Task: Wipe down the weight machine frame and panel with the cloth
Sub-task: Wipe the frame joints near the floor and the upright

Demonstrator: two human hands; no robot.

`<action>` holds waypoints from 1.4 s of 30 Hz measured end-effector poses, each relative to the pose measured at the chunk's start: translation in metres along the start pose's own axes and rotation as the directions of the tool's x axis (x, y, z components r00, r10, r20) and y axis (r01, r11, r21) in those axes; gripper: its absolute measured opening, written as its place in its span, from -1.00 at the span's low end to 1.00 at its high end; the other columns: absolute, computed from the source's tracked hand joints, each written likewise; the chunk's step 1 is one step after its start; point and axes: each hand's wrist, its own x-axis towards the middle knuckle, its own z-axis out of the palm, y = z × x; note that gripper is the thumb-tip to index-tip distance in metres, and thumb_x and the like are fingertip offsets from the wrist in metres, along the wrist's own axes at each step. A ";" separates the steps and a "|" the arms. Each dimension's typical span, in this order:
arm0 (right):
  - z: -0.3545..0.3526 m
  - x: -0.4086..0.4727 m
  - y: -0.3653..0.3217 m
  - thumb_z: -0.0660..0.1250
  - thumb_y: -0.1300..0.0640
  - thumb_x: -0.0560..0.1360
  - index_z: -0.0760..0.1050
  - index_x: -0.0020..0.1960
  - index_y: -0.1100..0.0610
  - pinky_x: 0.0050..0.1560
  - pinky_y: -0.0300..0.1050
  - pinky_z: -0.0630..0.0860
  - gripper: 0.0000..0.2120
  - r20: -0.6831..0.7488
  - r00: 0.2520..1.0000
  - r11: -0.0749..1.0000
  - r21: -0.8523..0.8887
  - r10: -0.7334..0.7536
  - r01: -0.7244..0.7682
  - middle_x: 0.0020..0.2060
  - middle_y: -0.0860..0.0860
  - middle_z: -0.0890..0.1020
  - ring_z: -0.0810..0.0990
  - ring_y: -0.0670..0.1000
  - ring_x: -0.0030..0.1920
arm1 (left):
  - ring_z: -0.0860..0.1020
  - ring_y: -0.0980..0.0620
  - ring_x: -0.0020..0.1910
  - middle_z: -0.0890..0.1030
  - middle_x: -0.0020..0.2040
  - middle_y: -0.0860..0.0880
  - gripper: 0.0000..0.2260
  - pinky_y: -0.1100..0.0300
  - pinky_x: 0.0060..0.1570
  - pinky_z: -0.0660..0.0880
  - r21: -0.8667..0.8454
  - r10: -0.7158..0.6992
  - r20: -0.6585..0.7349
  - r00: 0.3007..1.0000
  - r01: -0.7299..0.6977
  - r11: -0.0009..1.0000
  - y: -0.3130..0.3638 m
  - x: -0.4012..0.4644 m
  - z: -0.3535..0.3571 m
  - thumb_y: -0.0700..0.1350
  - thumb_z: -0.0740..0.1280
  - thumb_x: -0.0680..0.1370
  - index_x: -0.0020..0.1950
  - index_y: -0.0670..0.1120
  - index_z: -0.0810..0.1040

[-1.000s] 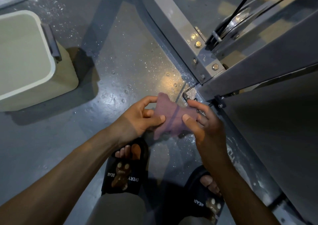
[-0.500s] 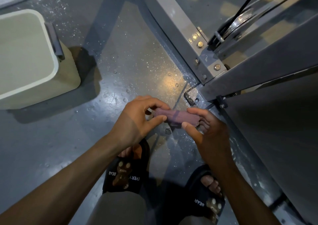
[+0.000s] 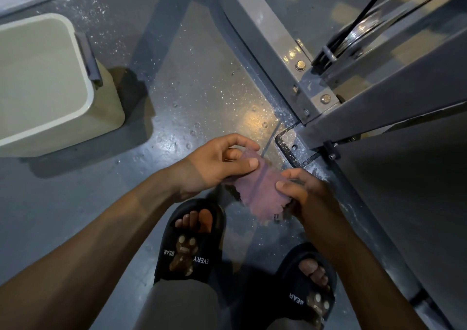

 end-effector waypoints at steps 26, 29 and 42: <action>0.002 -0.015 -0.020 0.43 0.06 0.51 0.52 0.23 0.04 0.02 -0.15 0.61 -0.70 0.103 0.901 0.886 -0.163 -0.422 0.433 0.01 -0.08 0.69 0.70 -0.01 0.05 | 0.62 0.04 -0.14 0.65 -0.09 -0.06 -0.84 0.14 -0.05 0.54 0.321 0.205 0.115 0.972 -0.232 0.918 0.005 -0.006 0.005 -0.20 0.57 0.46 -0.02 -0.14 0.65; 0.004 -0.013 -0.022 0.39 -0.08 0.49 0.58 0.14 0.11 -0.06 -0.08 0.62 -0.67 0.169 0.931 0.934 -0.101 -0.323 0.343 -0.03 0.05 0.72 0.71 0.03 -0.01 | 0.58 0.00 -0.23 0.61 -0.20 -0.16 -0.87 0.18 -0.17 0.53 0.060 0.146 0.167 0.975 -0.158 0.986 0.009 -0.007 0.007 -0.30 0.45 0.54 0.04 -0.30 0.58; 0.017 -0.011 -0.023 0.37 0.06 0.63 0.52 0.08 0.18 -0.34 -0.04 0.52 -0.82 0.020 0.984 0.984 0.023 -0.177 0.177 -0.33 0.01 0.67 0.61 0.00 -0.34 | 0.69 -0.09 -0.01 0.70 0.09 -0.25 -0.64 0.09 0.12 0.60 -0.383 -0.221 0.128 0.967 0.254 0.888 -0.026 0.000 0.016 -0.09 0.45 0.47 0.18 -0.28 0.66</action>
